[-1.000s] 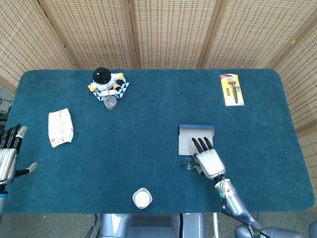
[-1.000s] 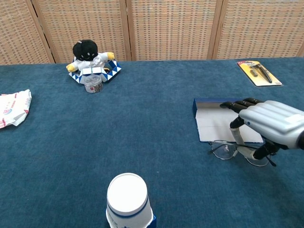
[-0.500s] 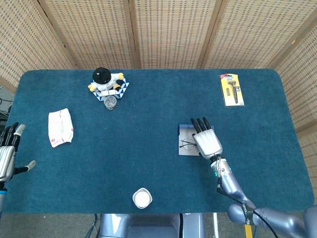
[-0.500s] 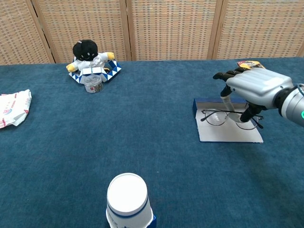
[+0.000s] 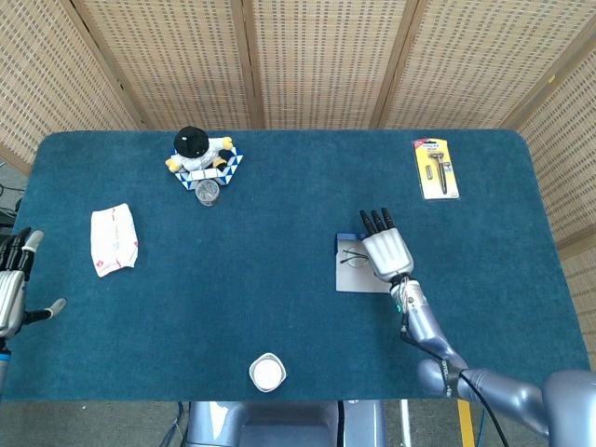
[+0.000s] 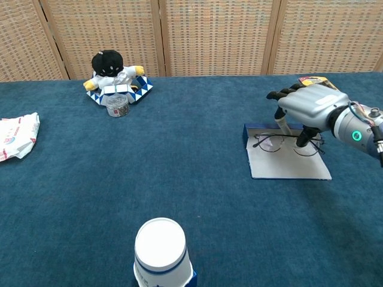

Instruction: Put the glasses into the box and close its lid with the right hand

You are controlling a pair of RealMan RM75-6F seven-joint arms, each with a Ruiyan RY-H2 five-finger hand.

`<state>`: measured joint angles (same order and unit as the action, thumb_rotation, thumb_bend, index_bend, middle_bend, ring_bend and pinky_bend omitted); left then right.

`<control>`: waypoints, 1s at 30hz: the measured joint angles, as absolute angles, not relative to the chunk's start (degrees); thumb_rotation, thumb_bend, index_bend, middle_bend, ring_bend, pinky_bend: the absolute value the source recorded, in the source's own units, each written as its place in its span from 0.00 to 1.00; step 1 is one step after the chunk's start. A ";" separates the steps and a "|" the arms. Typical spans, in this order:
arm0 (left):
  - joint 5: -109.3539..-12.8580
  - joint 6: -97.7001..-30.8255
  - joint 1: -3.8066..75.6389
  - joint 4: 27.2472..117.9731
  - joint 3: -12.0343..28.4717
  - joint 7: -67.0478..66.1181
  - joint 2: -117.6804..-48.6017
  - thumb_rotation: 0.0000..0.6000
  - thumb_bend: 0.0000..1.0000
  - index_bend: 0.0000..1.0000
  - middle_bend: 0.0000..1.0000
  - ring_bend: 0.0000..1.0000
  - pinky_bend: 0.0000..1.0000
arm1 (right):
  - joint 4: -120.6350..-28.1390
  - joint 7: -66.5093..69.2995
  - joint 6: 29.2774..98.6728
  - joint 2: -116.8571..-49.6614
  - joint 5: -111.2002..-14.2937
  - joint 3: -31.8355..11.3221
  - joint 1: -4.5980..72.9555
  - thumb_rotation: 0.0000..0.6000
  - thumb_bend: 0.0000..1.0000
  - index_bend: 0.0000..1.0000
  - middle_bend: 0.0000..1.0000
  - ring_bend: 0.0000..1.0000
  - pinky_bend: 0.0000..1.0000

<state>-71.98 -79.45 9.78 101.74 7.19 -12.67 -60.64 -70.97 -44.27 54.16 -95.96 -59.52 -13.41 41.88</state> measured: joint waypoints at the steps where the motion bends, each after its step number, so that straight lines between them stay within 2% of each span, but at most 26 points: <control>1: -71.92 -79.40 9.79 101.73 7.20 -12.59 -60.61 1.00 0.00 0.00 0.00 0.00 0.00 | -70.59 -44.29 53.98 -96.05 -59.37 -13.37 42.07 1.00 0.47 0.62 0.03 0.00 0.01; 17: -70.92 -78.86 10.05 101.64 7.41 -11.64 -60.24 1.00 0.00 0.00 0.00 0.00 0.00 | -64.56 -44.62 53.73 -98.94 -57.37 -13.01 45.00 1.00 0.46 0.61 0.03 0.00 0.01; 19: -70.86 -78.76 10.10 101.61 7.43 -11.55 -60.19 1.00 0.00 0.00 0.00 0.00 0.00 | -64.09 -44.71 54.01 -99.26 -57.21 -12.97 45.12 1.00 0.43 0.56 0.03 0.00 0.03; 24: -70.68 -78.52 10.15 101.71 7.35 -11.47 -59.99 1.00 0.00 0.00 0.00 0.00 0.00 | -62.70 -45.55 55.50 -100.11 -57.13 -12.73 45.18 1.00 0.21 0.43 0.02 0.00 0.05; 27: -70.53 -78.27 10.22 101.96 7.23 -11.65 -59.83 1.00 0.00 0.00 0.00 0.00 0.00 | -61.65 -45.81 57.44 -101.02 -57.30 -12.71 44.99 1.00 0.12 0.38 0.02 0.00 0.05; 30: -70.55 -78.32 10.24 102.09 7.17 -11.74 -59.81 1.00 0.00 0.00 0.00 0.00 0.00 | -60.48 -45.82 59.13 -101.97 -57.72 -12.76 44.78 1.00 0.10 0.35 0.02 0.00 0.05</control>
